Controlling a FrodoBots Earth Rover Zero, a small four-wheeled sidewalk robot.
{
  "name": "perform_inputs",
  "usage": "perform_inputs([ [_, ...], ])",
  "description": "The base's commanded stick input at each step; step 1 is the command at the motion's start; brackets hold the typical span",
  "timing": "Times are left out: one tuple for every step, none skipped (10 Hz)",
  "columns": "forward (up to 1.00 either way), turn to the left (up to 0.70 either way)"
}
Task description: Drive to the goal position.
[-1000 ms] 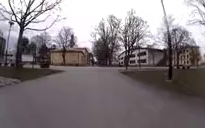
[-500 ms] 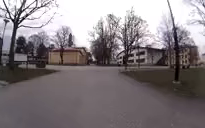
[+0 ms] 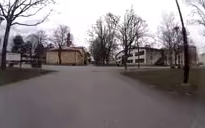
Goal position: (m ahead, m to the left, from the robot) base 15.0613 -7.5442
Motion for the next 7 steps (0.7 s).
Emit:
perform_inputs([
  [1.00,0.00],
  [1.00,0.00],
  [1.00,0.21],
  [1.00,0.40],
  [1.00,0.40],
  [1.00,0.24],
  [1.00,0.06],
])
